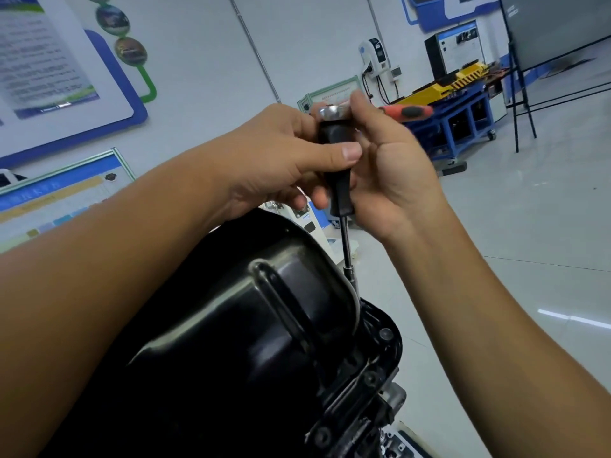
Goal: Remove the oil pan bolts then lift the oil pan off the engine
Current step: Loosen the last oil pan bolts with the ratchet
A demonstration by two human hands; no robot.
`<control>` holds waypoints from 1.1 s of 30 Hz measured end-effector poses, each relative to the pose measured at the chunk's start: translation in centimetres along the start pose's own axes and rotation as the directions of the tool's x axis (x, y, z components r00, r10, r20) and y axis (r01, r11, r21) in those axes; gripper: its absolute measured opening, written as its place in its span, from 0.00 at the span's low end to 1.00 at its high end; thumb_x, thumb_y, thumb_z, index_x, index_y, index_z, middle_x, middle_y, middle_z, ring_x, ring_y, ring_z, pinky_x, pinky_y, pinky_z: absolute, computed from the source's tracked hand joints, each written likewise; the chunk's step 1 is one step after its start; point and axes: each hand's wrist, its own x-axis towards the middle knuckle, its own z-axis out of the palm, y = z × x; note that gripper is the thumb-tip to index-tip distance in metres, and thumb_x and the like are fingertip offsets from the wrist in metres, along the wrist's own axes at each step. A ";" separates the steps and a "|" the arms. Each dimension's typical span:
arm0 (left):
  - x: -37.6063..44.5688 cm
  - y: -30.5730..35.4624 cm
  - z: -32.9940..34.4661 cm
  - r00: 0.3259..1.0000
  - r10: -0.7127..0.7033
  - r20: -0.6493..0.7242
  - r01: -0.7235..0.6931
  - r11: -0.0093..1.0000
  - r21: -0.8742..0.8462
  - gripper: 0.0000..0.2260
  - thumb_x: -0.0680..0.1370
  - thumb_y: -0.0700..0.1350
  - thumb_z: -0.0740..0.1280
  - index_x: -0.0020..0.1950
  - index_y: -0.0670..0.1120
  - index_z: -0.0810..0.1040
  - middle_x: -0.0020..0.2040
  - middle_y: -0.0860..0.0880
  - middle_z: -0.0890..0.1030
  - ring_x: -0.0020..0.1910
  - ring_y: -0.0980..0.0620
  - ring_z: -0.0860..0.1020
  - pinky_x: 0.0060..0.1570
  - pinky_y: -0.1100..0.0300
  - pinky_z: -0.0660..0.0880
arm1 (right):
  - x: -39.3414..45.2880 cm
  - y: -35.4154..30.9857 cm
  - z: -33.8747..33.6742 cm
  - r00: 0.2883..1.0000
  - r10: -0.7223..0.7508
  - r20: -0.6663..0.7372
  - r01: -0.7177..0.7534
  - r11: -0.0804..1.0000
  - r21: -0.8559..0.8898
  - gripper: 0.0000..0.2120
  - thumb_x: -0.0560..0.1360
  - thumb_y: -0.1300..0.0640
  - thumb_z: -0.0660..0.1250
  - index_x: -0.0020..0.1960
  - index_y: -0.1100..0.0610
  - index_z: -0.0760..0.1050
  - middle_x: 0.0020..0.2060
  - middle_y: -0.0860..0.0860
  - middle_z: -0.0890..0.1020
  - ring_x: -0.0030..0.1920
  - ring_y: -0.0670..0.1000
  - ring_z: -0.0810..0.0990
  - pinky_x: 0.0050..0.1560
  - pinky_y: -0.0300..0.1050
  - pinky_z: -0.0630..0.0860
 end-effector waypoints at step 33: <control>0.1 -0.5 0.1 0.997 0.071 -0.016 -0.072 0.996 -0.060 0.11 0.74 0.40 0.75 0.55 0.39 0.83 0.46 0.37 0.86 0.29 0.52 0.77 0.31 0.60 0.74 | 0.0 0.0 -0.5 0.952 -0.301 -0.059 0.290 0.946 -0.145 0.07 0.80 0.60 0.69 0.51 0.65 0.80 0.44 0.57 0.85 0.42 0.57 0.87 0.36 0.52 0.82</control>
